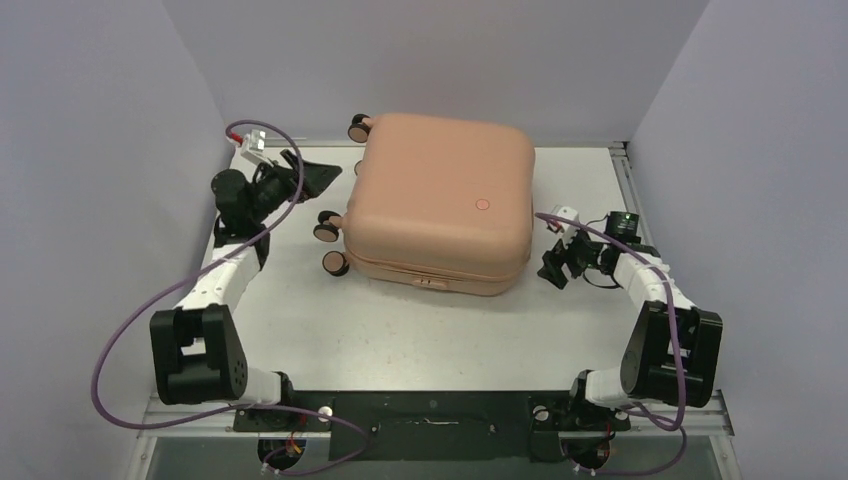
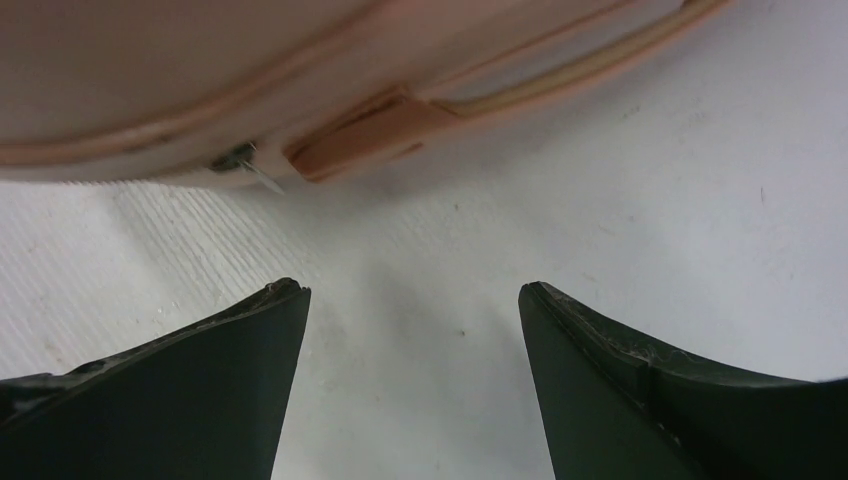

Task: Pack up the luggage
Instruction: Zip the luggage at the center of the board.

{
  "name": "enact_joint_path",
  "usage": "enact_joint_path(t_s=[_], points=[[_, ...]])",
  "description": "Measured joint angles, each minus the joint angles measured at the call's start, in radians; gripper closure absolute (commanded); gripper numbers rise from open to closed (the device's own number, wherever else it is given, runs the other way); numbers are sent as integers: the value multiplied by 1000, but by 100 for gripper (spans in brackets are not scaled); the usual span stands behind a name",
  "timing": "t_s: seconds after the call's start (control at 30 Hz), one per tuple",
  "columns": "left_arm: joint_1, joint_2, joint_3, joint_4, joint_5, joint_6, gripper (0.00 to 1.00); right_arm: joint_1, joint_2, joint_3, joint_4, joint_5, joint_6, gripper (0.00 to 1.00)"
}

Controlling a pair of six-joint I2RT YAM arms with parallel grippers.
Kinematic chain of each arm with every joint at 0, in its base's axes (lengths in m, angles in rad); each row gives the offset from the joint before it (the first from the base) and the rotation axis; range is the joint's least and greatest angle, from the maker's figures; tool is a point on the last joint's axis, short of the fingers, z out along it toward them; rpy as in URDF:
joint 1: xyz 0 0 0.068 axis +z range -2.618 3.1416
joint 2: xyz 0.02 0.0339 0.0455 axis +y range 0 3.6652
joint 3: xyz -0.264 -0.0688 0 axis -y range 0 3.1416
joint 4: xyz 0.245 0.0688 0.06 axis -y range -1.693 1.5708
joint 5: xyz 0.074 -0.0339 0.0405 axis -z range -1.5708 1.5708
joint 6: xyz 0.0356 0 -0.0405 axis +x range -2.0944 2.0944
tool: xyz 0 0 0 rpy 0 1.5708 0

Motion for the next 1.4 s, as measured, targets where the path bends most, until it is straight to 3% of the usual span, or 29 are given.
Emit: enact_joint_path(t_s=[0.27,0.37,0.43,0.6,0.73,0.8,0.93,1.27,1.4], points=[[113,-74,177,-344,267,654,4,57,-35,-73,120,-82,15,22],[149,-29,322,-654,357,1015,4,57,-36,-77,119,-114,-12,23],[153,34,460,-930,385,1352,4,57,-36,-78,118,-138,-33,25],[134,187,655,-1513,377,2039,4,56,-28,-63,74,-195,-87,32],[119,321,751,-1876,345,2416,4,56,5,-11,-7,-233,-156,43],[109,349,759,-1961,314,2526,4,55,20,10,-45,-249,-190,48],[60,330,725,-2029,246,2634,4,51,48,21,-89,-266,-222,50],[17,289,714,-2034,177,2723,4,80,64,26,-103,-253,-205,50],[-3,289,722,-2020,159,2697,4,98,50,26,-89,-218,-175,57]])
